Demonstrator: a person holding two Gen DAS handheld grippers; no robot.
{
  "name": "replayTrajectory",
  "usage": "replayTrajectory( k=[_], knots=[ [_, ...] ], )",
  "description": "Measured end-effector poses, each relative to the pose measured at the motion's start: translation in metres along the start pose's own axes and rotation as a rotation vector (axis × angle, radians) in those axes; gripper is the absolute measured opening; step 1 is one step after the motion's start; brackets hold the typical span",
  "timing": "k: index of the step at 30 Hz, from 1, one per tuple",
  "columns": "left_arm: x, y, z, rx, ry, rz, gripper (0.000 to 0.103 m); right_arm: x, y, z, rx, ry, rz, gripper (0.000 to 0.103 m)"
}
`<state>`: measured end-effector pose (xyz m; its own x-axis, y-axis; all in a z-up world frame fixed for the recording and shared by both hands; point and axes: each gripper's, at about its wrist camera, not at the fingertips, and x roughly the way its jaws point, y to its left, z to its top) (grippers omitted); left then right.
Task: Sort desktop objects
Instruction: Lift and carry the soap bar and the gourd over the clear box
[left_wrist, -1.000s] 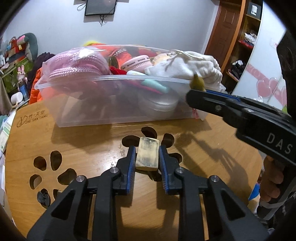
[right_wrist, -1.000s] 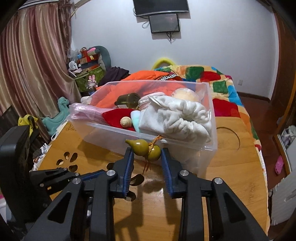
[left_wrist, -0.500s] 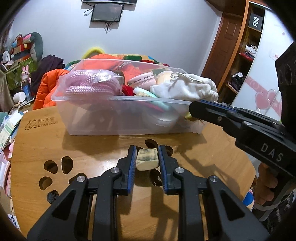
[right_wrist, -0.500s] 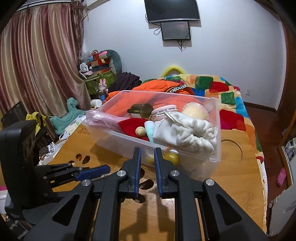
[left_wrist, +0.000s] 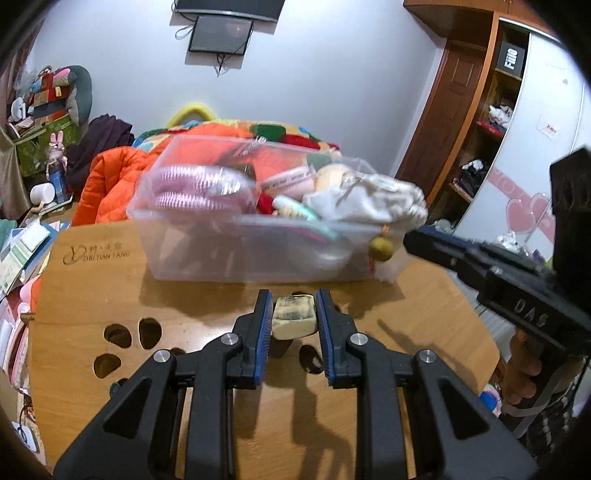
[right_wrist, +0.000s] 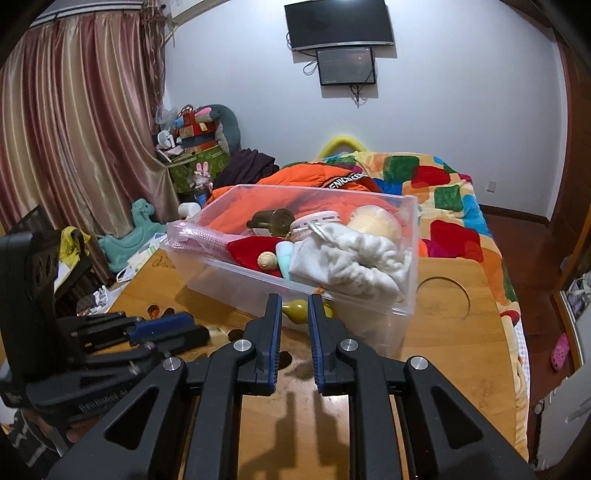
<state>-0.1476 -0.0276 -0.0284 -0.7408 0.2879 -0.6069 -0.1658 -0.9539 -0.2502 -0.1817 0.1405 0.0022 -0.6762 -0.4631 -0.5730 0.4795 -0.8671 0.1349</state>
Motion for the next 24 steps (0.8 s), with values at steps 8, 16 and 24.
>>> replayTrajectory(
  k=[8, 16, 24],
  knots=[
    [-0.014, -0.012, 0.012, 0.015, -0.049, -0.023, 0.023, 0.009, -0.009, -0.009, 0.041, 0.091, 0.01, 0.036],
    [-0.022, -0.013, 0.011, 0.02, -0.064, -0.022, 0.023, 0.025, -0.002, -0.004, 0.039, 0.067, -0.018, 0.059],
    [-0.027, -0.005, 0.01, 0.004, -0.078, -0.025, 0.023, 0.042, 0.0, -0.001, 0.109, 0.091, -0.04, 0.018]
  ],
)
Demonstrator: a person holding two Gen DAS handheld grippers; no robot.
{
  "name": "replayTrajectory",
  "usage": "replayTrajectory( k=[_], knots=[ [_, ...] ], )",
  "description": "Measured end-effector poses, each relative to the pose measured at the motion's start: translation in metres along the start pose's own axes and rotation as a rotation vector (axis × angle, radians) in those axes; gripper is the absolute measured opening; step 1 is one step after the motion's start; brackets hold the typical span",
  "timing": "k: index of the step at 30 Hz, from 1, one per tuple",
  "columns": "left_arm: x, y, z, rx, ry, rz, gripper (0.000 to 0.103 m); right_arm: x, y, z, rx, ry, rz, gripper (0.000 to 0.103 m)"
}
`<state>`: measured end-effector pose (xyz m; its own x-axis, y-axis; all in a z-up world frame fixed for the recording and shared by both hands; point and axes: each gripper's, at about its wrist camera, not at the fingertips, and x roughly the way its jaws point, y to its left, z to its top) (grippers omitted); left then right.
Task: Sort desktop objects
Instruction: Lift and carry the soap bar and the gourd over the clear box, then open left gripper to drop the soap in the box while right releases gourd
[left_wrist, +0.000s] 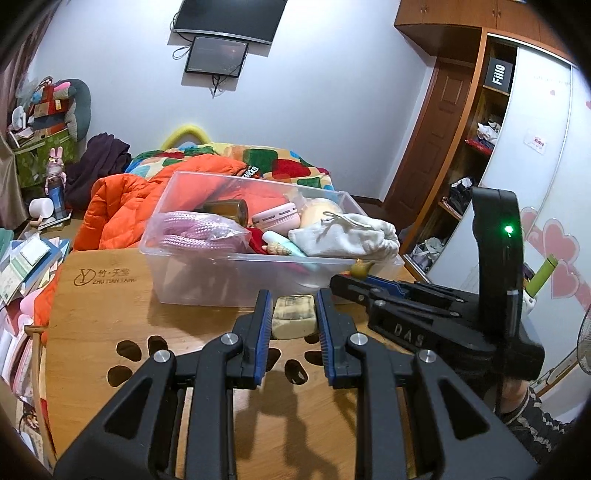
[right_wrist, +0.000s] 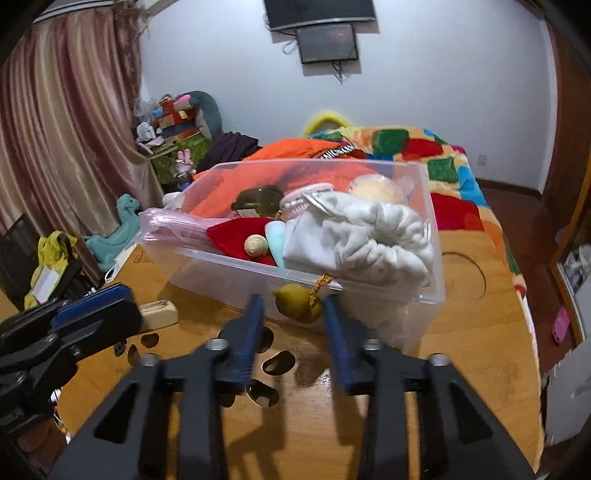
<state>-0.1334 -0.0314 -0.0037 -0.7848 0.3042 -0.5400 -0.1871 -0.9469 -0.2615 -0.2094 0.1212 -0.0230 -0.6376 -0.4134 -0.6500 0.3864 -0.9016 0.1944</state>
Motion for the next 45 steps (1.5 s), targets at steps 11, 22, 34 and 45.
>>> replayTrajectory(
  k=[11, 22, 34, 45],
  knots=[
    [0.0, -0.002, 0.015, 0.002, -0.029, -0.008, 0.023, -0.017, 0.0, 0.005, -0.013, -0.04, 0.036, 0.018],
    [0.04, -0.02, 0.045, 0.066, -0.002, 0.019, 0.023, -0.015, -0.01, 0.021, -0.04, -0.058, 0.015, 0.018],
    [0.088, -0.015, 0.049, 0.044, 0.089, 0.023, 0.023, 0.004, -0.014, 0.03, -0.113, -0.038, -0.042, 0.018],
    [0.091, -0.003, 0.052, 0.017, 0.139, -0.018, 0.051, 0.0, -0.004, 0.028, -0.212, -0.048, -0.112, 0.018]
  ],
)
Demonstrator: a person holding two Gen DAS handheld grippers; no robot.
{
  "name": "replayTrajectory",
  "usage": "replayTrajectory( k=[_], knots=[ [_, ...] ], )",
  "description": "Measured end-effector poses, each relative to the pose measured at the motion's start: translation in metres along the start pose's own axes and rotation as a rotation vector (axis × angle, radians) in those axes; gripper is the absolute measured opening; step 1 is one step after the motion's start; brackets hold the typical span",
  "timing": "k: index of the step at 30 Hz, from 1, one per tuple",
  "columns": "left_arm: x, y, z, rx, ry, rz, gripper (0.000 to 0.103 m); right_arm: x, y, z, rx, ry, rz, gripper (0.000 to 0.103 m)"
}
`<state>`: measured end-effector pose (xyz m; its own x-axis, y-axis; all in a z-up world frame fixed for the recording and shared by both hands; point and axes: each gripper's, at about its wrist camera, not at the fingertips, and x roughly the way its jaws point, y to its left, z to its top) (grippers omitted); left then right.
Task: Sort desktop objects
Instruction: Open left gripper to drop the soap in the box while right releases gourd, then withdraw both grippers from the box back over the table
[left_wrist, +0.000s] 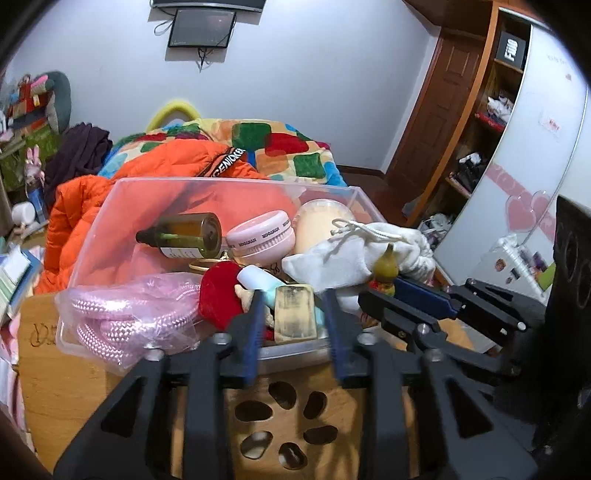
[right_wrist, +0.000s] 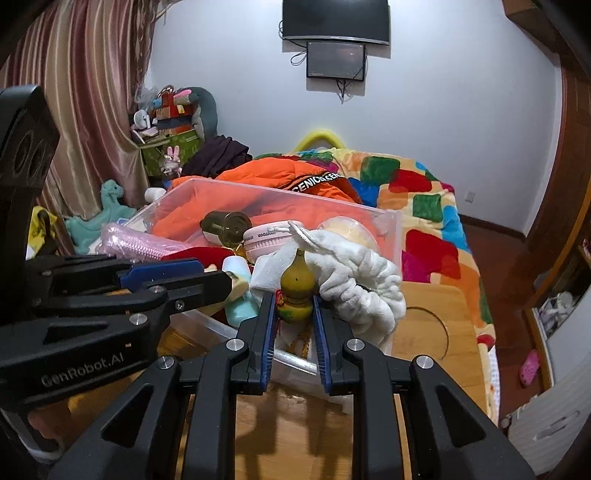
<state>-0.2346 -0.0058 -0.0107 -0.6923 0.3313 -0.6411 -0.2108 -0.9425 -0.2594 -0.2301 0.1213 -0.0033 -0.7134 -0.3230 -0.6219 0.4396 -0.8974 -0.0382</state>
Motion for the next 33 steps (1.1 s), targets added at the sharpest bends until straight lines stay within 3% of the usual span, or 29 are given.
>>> replayTrajectory(
  k=[1, 3, 6, 13, 16, 20, 24, 28, 29, 31, 33],
  knots=[
    [-0.003, 0.001, 0.0, -0.017, -0.007, -0.023, 0.064, -0.002, 0.002, 0.0, -0.018, 0.003, 0.0, 0.018],
    [-0.007, -0.001, 0.001, -0.021, -0.022, -0.043, 0.065, -0.006, 0.004, 0.002, -0.04, 0.003, 0.002, 0.023],
    [-0.014, -0.008, 0.001, 0.014, -0.046, -0.005, 0.071, -0.013, 0.009, 0.001, -0.065, -0.013, -0.014, 0.03],
    [-0.025, -0.01, 0.002, 0.004, -0.065, 0.008, 0.071, -0.026, 0.014, -0.002, -0.085, -0.03, -0.01, 0.048],
    [-0.03, -0.006, 0.004, -0.019, -0.068, -0.001, 0.071, -0.035, 0.012, -0.003, -0.058, -0.048, -0.01, 0.066],
    [-0.039, -0.008, 0.004, -0.024, -0.085, -0.002, 0.073, -0.047, 0.009, -0.004, -0.03, -0.064, 0.007, 0.071],
    [-0.048, -0.008, 0.003, -0.041, -0.108, 0.057, 0.075, -0.056, 0.009, -0.005, -0.022, -0.077, 0.004, 0.073],
    [-0.058, -0.004, 0.0, -0.079, -0.123, 0.077, 0.076, -0.067, 0.007, -0.008, 0.001, -0.097, -0.012, 0.085],
    [-0.06, -0.003, -0.001, -0.084, -0.126, 0.081, 0.078, -0.071, 0.006, -0.008, 0.013, -0.103, -0.01, 0.085],
    [-0.066, -0.003, -0.006, -0.087, -0.137, 0.119, 0.091, -0.077, 0.004, -0.01, 0.028, -0.109, -0.003, 0.087],
    [-0.071, -0.005, -0.013, -0.079, -0.149, 0.151, 0.093, -0.083, 0.002, -0.012, 0.042, -0.116, -0.009, 0.088]
  ],
)
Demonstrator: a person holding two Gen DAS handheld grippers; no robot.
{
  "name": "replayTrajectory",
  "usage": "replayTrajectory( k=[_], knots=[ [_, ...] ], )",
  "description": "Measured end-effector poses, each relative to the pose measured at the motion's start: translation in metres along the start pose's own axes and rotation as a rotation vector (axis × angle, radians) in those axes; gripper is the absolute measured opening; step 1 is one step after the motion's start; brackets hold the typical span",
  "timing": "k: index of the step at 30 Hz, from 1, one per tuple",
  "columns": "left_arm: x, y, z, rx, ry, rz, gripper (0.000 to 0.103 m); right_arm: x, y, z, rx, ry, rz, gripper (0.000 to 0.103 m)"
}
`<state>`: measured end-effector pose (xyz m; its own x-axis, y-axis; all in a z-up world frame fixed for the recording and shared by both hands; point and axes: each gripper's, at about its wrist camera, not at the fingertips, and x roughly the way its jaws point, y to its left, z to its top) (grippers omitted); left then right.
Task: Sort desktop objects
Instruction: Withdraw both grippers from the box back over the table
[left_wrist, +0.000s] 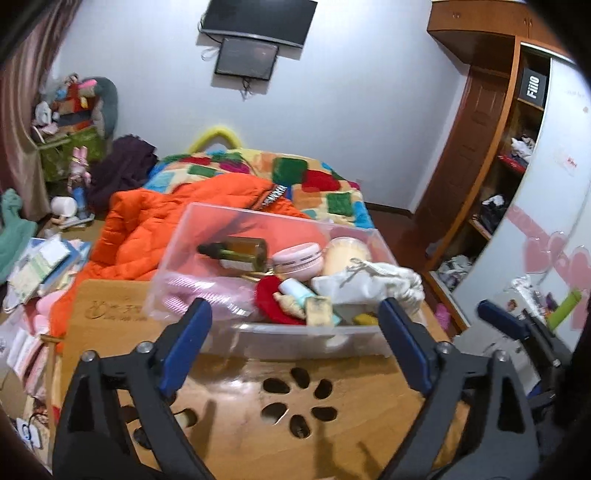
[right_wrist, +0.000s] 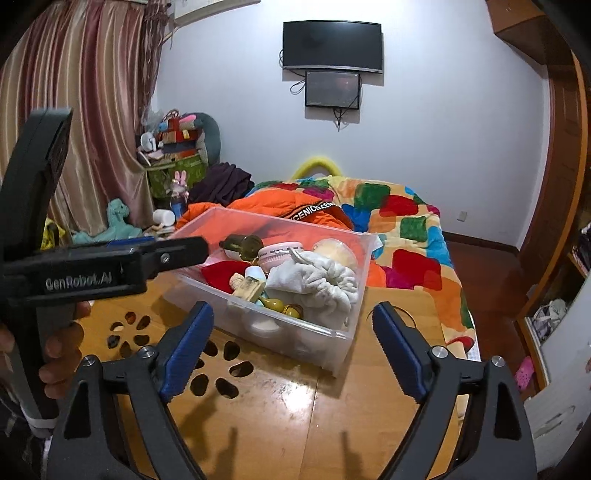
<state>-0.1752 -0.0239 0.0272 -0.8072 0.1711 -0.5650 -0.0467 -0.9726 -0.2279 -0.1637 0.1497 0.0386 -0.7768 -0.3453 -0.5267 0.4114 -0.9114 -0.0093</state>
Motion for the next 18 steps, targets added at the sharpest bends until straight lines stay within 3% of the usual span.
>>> replayTrajectory(
  k=[2, 5, 8, 12, 18],
  knots=[
    [-0.006, -0.003, -0.009, 0.017, -0.004, 0.025, 0.094, -0.007, -0.001, -0.005, 0.005, -0.01, -0.024, 0.09],
    [-0.017, -0.012, -0.025, 0.049, -0.02, 0.072, 0.094, -0.017, 0.002, -0.015, 0.006, -0.041, -0.073, 0.102],
    [-0.028, -0.022, -0.037, 0.08, -0.049, 0.126, 0.097, -0.034, 0.008, -0.028, 0.011, -0.098, -0.113, 0.102],
    [-0.052, -0.036, -0.054, 0.112, -0.132, 0.208, 0.099, -0.045, 0.01, -0.035, -0.01, -0.105, -0.099, 0.102],
    [-0.077, -0.04, -0.072, 0.108, -0.178, 0.248, 0.101, -0.059, 0.001, -0.05, 0.04, -0.1, -0.084, 0.102]
  ],
)
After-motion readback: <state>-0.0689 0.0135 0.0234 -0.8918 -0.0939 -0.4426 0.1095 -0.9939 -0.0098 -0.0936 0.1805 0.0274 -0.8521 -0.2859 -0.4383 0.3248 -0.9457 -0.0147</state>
